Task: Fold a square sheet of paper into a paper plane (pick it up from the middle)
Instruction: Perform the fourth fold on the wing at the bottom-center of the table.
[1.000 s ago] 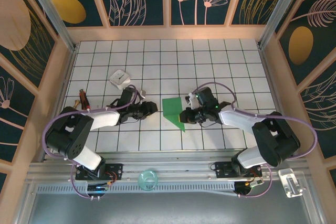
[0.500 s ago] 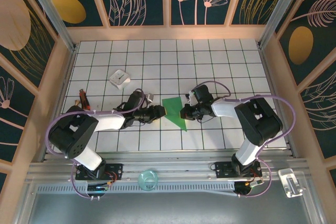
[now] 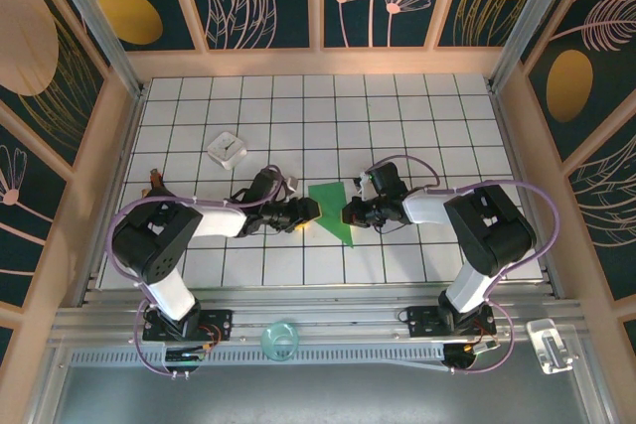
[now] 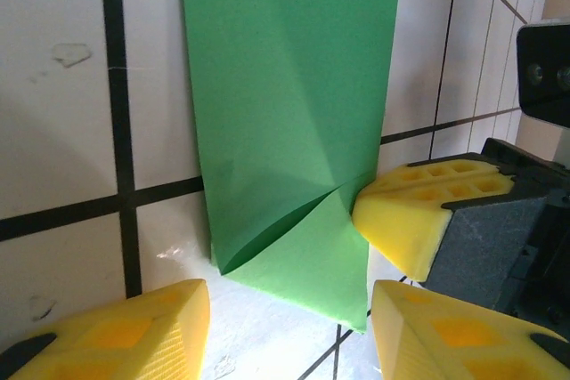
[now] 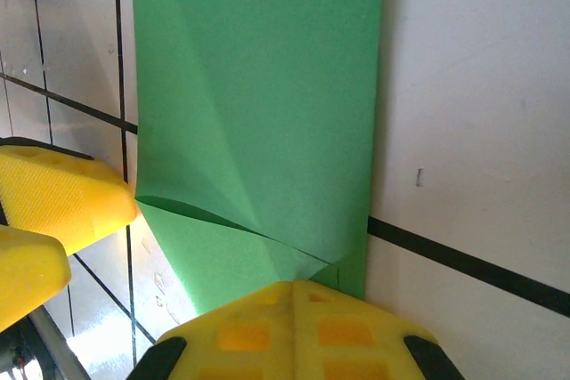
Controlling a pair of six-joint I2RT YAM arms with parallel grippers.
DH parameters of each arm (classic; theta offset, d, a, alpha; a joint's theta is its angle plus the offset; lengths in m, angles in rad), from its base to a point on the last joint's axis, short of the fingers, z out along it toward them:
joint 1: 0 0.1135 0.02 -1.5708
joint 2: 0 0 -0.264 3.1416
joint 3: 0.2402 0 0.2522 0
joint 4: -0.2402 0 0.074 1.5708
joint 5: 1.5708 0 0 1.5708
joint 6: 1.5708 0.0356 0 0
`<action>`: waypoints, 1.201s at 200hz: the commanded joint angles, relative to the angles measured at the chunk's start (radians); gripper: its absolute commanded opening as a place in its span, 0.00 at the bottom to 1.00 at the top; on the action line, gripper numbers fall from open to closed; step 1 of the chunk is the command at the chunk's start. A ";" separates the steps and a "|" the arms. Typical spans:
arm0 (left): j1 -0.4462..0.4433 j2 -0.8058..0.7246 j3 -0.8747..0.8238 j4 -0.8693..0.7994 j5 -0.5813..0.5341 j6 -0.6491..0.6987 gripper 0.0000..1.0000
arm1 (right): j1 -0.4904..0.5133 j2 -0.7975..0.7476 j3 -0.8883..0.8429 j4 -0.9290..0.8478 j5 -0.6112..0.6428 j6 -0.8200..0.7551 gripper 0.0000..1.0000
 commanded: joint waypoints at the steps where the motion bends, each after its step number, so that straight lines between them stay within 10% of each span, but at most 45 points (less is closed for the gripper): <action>1: -0.009 0.036 0.023 -0.006 0.001 -0.009 0.51 | -0.005 0.022 -0.035 -0.045 0.069 -0.001 0.00; 240: -0.007 0.041 0.001 0.010 -0.028 -0.062 0.37 | -0.005 0.040 -0.035 -0.045 0.068 -0.009 0.00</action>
